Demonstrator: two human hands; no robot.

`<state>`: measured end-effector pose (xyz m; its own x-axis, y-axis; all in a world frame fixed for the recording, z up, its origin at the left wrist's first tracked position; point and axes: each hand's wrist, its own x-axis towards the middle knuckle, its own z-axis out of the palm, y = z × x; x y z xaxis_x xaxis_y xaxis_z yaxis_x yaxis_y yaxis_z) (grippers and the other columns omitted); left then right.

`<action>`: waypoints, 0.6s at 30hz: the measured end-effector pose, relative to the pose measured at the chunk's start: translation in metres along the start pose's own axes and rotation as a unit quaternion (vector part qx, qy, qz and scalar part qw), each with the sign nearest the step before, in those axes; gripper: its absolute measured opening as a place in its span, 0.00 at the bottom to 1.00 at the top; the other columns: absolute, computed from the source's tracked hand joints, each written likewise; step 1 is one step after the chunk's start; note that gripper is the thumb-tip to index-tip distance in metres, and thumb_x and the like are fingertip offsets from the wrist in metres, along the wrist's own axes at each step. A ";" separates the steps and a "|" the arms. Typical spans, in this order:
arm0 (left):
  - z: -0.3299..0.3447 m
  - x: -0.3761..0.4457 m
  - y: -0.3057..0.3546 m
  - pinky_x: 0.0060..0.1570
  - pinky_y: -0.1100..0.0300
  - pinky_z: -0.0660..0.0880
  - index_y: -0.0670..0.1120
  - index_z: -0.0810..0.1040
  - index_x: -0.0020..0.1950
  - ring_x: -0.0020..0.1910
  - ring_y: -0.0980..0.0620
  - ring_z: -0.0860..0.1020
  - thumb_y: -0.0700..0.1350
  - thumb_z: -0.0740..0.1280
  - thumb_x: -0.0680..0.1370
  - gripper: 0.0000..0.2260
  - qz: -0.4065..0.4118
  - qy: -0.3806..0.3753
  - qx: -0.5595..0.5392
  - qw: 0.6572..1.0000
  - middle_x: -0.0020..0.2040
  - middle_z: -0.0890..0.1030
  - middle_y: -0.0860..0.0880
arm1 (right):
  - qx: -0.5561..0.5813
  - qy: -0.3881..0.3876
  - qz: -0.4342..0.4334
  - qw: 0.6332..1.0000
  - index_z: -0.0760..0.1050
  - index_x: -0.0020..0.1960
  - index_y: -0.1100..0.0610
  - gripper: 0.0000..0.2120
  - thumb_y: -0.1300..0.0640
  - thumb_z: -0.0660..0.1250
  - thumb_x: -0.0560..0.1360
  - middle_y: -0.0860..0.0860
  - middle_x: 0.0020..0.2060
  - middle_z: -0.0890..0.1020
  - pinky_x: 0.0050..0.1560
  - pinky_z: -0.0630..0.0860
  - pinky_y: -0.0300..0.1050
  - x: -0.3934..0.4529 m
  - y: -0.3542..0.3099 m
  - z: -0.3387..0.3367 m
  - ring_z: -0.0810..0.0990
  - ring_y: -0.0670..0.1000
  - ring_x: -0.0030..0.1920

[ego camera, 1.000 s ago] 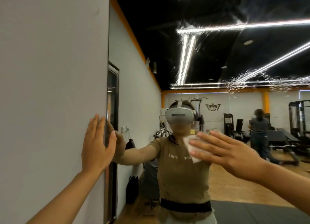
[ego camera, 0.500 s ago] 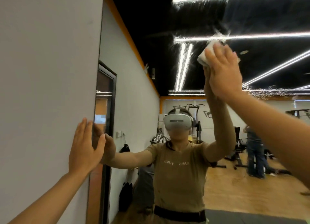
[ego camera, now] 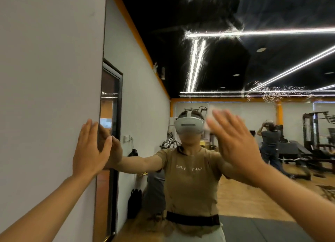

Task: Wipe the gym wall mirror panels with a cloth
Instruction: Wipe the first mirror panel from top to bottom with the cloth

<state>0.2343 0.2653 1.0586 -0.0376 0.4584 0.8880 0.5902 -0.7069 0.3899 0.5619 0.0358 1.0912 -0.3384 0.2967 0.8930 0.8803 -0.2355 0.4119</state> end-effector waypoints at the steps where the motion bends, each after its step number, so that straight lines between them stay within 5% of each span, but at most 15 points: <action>1: 0.000 0.000 -0.001 0.76 0.51 0.51 0.44 0.55 0.80 0.80 0.50 0.49 0.52 0.60 0.82 0.30 0.001 -0.001 0.001 1.000 0.81 0.52 0.48 | 0.002 0.020 0.030 0.999 0.62 0.77 0.55 0.34 0.70 0.67 0.75 0.56 0.77 0.62 0.77 0.53 0.62 0.024 0.008 -0.003 0.55 0.59 0.79; 7: 0.000 -0.001 -0.006 0.76 0.51 0.51 0.45 0.54 0.81 0.80 0.51 0.48 0.56 0.57 0.81 0.31 0.005 -0.005 -0.005 1.000 0.81 0.51 0.49 | 0.022 0.076 0.128 0.989 0.64 0.76 0.54 0.25 0.65 0.60 0.81 0.57 0.77 0.62 0.78 0.43 0.55 0.092 0.028 -0.009 0.53 0.61 0.78; 13: 0.000 0.001 -0.014 0.78 0.51 0.49 0.46 0.51 0.81 0.80 0.52 0.45 0.58 0.55 0.81 0.33 0.016 -0.022 0.000 1.000 0.82 0.48 0.50 | -0.002 -0.021 -0.059 0.998 0.60 0.78 0.56 0.35 0.69 0.63 0.73 0.56 0.79 0.58 0.77 0.52 0.62 -0.064 -0.043 0.015 0.53 0.61 0.79; 18: -0.004 0.001 -0.017 0.78 0.52 0.46 0.47 0.50 0.81 0.80 0.54 0.43 0.61 0.52 0.79 0.35 0.030 -0.045 -0.002 0.999 0.82 0.46 0.51 | 0.006 -0.133 -0.166 0.977 0.59 0.79 0.51 0.29 0.59 0.56 0.77 0.52 0.78 0.63 0.71 0.62 0.59 -0.149 -0.072 0.020 0.57 0.57 0.78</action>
<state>0.2213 0.2758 1.0541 0.0695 0.4619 0.8842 0.5862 -0.7361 0.3384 0.5557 0.0271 0.9249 -0.5085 0.5861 0.6308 0.7413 -0.0747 0.6670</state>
